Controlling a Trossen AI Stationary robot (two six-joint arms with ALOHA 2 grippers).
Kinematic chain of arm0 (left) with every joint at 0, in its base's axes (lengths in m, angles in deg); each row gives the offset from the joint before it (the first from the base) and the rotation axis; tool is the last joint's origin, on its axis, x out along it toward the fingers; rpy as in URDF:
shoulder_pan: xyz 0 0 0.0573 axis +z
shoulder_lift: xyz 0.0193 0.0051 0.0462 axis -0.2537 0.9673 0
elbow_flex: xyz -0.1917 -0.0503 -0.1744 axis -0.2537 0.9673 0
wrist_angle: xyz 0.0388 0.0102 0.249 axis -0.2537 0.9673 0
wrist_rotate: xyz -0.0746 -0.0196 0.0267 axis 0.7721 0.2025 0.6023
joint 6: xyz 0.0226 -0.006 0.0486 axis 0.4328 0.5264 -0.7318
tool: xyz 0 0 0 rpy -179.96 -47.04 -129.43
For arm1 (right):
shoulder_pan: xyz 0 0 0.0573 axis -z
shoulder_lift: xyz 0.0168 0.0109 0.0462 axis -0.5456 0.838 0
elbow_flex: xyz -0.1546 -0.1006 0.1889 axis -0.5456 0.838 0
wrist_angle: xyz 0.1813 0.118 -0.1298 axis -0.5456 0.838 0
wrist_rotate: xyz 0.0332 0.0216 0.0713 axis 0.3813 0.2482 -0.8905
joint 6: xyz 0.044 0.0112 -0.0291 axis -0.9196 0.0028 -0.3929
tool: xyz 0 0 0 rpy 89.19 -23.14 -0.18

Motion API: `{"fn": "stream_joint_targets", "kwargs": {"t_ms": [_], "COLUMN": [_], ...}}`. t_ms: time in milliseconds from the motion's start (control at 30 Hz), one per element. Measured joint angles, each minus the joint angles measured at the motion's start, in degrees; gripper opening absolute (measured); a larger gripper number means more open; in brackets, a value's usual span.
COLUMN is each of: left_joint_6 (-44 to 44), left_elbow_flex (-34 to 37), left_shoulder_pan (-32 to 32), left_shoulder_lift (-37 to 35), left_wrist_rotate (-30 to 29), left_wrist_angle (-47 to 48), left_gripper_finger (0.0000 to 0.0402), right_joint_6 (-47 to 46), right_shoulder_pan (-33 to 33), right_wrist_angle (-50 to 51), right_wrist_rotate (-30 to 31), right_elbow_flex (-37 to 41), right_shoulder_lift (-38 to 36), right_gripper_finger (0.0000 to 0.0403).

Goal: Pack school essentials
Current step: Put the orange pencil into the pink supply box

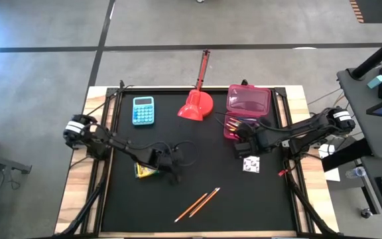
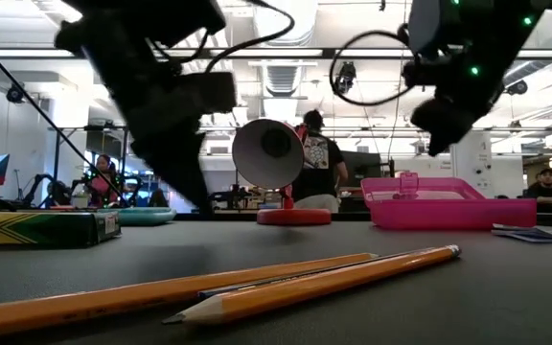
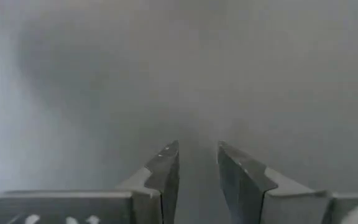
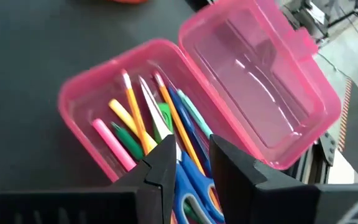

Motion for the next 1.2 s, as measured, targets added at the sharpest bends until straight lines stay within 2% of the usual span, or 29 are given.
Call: {"fn": "stream_joint_targets", "kwargs": {"t_ms": [100,200,533,833,1200], "left_joint_6": [-0.8,-1.7,-3.2,-0.2,4.2], "left_elbow_flex": [0.0,0.0,-0.1,-0.1,0.0], "left_shoulder_pan": [-0.3,-0.3,-1.3,-4.8,-14.6], "left_shoulder_lift": [-0.1,0.0,0.2,0.2,0.7], "left_wrist_rotate": [0.7,1.2,10.8,10.9,10.6], "left_wrist_angle": [0.3,-3.2,-8.1,-13.2,-14.8], "left_gripper_finger": [0.0091,0.0091,0.0091,0.0091,0.0091], "right_joint_6": [3.0,5.1,6.0,6.7,6.0], "right_shoulder_pan": [0.0,0.0,0.0,0.3,-0.4], "right_wrist_angle": [0.0,0.0,-0.1,-1.1,1.8], "right_wrist_rotate": [0.3,0.3,0.4,-0.5,-1.4], "right_elbow_flex": [-2.0,-3.9,-12.6,-23.0,-19.1], "right_shoulder_lift": [0.0,0.0,0.0,0.1,0.8], "right_gripper_finger": [0.0091,0.0093,0.0076,0.0073,0.0073]}}
